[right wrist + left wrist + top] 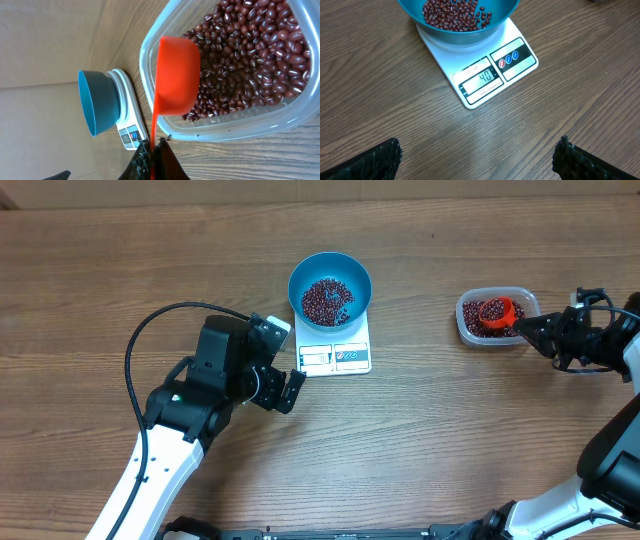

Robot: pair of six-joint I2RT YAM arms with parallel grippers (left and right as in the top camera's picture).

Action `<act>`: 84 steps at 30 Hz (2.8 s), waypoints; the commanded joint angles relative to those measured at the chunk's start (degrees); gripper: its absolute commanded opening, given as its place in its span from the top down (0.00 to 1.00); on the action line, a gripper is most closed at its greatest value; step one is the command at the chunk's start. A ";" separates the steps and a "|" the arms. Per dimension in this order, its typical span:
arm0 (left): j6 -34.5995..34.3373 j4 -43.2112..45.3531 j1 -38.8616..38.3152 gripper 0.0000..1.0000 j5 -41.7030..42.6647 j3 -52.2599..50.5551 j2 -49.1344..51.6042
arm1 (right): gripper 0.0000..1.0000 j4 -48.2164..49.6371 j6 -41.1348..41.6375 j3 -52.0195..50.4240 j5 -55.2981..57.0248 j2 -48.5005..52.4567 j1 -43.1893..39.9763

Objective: Scoop item into bowl and weigh 150g on scale
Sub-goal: 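Scoop beans from the tub with the right gripper, then lift the filled scoop and move it over the blue bowl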

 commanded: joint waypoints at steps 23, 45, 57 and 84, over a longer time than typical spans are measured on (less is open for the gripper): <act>1.29 0.22 0.26 0.00 -0.20 -0.35 -0.02 | 0.96 -3.39 -2.67 3.30 -2.62 0.02 -0.26; 1.29 0.22 0.26 0.00 -0.20 -0.35 -0.02 | 0.96 -6.97 -6.49 3.56 -6.08 -4.63 -2.12; 1.31 0.22 0.26 0.00 -0.20 -0.35 -0.02 | 0.96 -8.52 -6.51 3.56 -9.77 -8.24 -0.46; 1.31 0.22 0.26 0.01 -0.20 -0.35 -0.02 | 0.96 14.78 16.48 3.56 -10.29 -8.66 29.53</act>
